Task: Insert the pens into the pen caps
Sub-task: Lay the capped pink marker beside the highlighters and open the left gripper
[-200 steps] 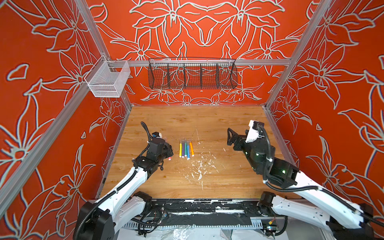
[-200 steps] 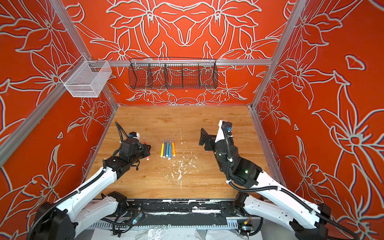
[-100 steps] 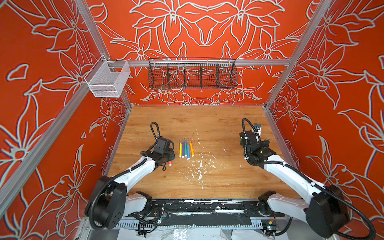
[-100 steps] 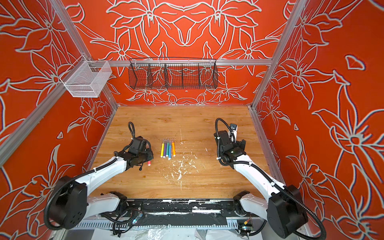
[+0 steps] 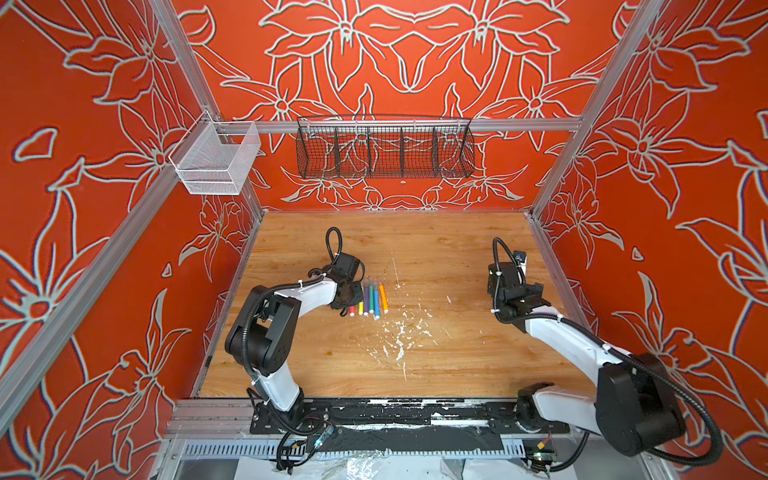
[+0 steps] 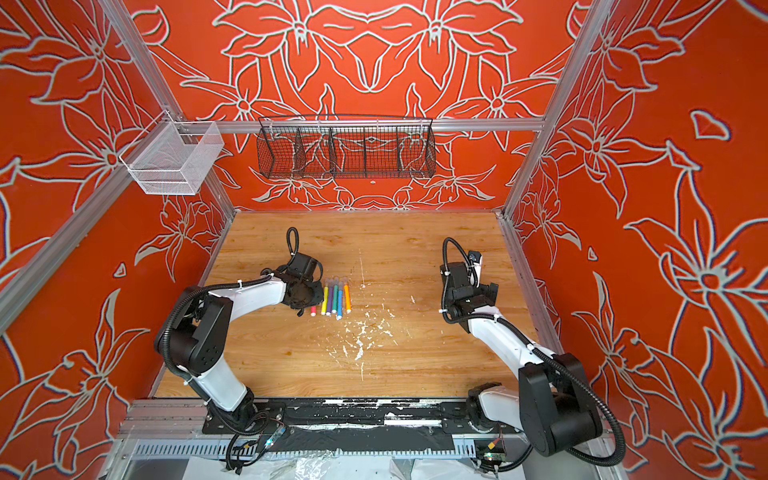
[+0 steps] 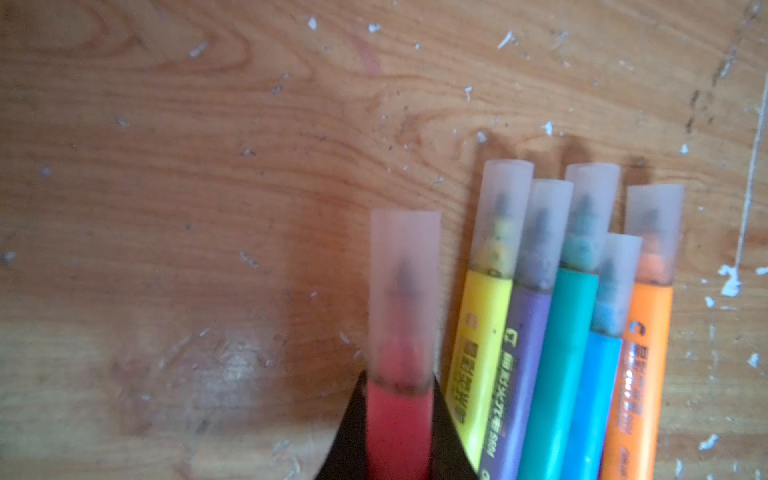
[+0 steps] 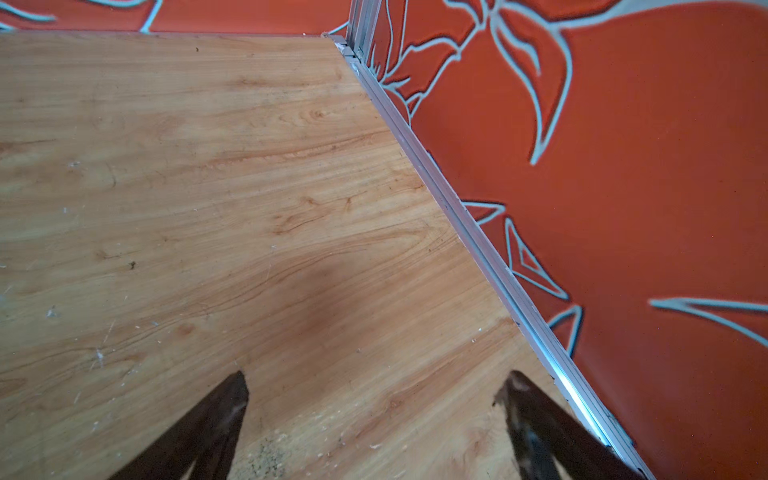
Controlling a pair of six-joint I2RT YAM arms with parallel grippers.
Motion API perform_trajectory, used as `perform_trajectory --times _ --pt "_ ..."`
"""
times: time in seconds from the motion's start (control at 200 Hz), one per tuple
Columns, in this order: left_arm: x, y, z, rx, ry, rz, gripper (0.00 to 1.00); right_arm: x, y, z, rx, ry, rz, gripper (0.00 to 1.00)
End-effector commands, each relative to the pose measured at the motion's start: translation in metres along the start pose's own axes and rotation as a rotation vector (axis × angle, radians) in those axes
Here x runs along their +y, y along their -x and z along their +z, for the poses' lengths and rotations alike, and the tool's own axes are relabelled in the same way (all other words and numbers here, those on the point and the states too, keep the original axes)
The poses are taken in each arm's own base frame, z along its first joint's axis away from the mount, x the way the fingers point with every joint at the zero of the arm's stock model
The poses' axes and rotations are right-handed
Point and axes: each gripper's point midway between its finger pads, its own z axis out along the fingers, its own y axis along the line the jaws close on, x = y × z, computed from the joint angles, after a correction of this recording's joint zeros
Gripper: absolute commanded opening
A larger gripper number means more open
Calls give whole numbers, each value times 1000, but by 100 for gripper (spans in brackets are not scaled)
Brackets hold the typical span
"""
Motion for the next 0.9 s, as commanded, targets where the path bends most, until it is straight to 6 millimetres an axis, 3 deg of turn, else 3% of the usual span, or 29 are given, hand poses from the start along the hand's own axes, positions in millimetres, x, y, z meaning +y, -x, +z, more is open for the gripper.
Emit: perform_trajectory --times 0.0,0.09,0.235,0.425,0.586,0.746,0.851,0.896 --pt "7 -17 11 79 20 8 0 -15 12 -1 -115 -54 44 98" --pt "6 -17 14 101 23 11 0 -20 6 4 -111 -86 35 98" --pt "10 -14 5 69 41 -7 33 -20 -2 12 -89 -97 17 98" --pt "4 -3 -21 8 6 -1 56 -19 -19 30 -30 -98 6 98" --pt "3 15 -58 -79 4 10 64 -18 -20 27 -42 -51 11 98" --pt "5 35 -111 -234 -7 46 68 -23 -19 28 -59 -36 48 98" --pt "12 45 -146 -385 -14 97 72 -27 -17 29 -72 -55 56 98" --pt "24 47 -159 -459 18 88 76 -29 -16 30 -79 -66 58 98"
